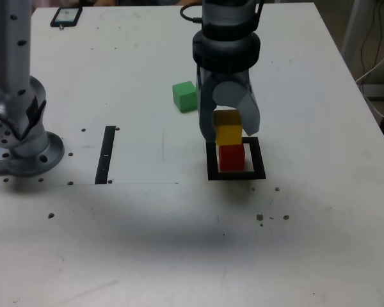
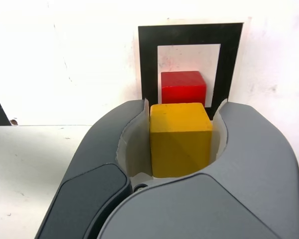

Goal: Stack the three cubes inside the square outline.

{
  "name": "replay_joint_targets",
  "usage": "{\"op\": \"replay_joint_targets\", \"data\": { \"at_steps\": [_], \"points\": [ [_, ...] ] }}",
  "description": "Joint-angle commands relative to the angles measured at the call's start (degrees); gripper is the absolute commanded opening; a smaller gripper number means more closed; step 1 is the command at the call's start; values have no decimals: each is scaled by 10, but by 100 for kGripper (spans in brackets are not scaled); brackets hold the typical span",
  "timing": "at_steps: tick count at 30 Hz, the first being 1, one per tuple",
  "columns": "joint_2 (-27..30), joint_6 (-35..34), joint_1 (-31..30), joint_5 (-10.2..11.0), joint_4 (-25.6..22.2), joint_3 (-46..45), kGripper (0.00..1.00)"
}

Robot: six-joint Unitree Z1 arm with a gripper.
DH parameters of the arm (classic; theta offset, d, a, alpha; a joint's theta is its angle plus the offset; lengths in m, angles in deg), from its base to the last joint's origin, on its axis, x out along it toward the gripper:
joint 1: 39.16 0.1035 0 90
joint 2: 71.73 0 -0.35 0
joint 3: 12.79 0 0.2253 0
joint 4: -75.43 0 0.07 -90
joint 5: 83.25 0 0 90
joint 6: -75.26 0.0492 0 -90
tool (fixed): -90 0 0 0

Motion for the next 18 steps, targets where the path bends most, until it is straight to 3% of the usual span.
{"op": "replay_joint_targets", "data": {
  "at_steps": [1,18],
  "points": [
    [-2,-1,-2,-3,4,-4,38],
    [-17,6,5,-5,39,-18,38]
  ]
}}
